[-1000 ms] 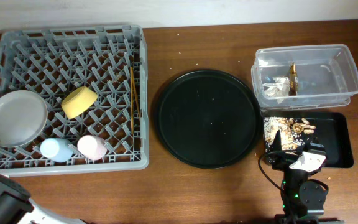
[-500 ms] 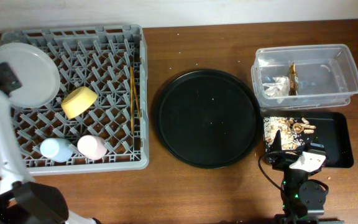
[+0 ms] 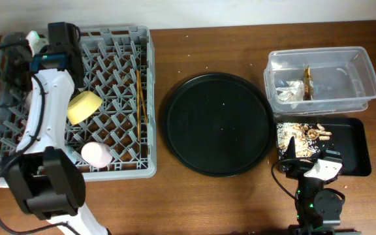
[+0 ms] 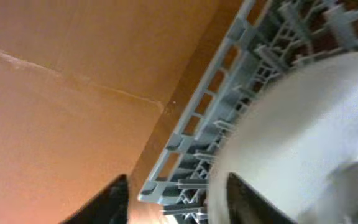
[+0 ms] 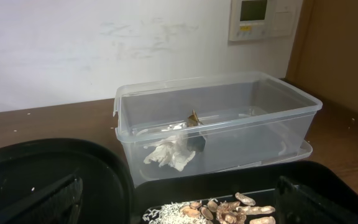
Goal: Sort waste into correct bins and load items into the dishwasher rack
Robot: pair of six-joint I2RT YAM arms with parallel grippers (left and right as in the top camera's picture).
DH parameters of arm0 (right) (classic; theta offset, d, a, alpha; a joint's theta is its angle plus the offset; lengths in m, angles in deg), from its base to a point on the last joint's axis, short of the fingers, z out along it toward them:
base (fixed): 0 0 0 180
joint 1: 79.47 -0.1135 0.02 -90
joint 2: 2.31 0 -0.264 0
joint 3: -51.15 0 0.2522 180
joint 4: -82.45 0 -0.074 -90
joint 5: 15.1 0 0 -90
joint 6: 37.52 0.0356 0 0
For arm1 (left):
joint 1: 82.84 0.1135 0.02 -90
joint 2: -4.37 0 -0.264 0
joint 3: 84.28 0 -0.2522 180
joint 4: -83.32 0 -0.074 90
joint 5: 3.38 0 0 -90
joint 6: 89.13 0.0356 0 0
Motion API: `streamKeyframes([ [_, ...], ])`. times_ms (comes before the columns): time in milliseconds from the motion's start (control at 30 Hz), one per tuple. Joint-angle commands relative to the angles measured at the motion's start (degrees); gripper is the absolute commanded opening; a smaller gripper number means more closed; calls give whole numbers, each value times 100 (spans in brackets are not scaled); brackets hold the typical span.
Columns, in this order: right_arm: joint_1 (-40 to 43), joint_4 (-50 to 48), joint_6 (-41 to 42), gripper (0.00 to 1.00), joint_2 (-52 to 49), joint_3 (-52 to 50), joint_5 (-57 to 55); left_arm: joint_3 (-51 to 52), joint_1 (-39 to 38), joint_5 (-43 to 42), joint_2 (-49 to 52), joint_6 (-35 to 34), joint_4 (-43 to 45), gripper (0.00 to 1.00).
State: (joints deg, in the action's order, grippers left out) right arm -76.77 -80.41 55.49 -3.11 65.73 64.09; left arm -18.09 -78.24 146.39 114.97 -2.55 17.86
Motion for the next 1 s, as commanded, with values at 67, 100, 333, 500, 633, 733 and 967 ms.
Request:
streamKeyframes([
  [67, 33, 22, 44, 98, 33, -50, 11, -76, -809, -654, -219, 48, -199, 74],
  [100, 33, 22, 44, 98, 33, -50, 11, -151, -1086, -1423, -428, 44, -382, 74],
  [333, 33, 22, 44, 98, 33, -50, 11, -260, -3580, -4994, -2352, 20, -2013, 99],
  [500, 33, 22, 44, 99, 33, -50, 11, -247, -3814, -5182, -3185, 522, -2024, 99],
  [633, 33, 22, 44, 98, 33, -50, 11, 1652, -3340, -4946, -4690, 1174, 278, 99],
  [733, 33, 22, 44, 98, 33, -50, 11, 4767, -2959, -4953, -6557, 1172, 3034, 99],
  [967, 33, 22, 44, 98, 33, -50, 11, 8813, -1720, -5357, -10161, 1165, 4548, 99],
])
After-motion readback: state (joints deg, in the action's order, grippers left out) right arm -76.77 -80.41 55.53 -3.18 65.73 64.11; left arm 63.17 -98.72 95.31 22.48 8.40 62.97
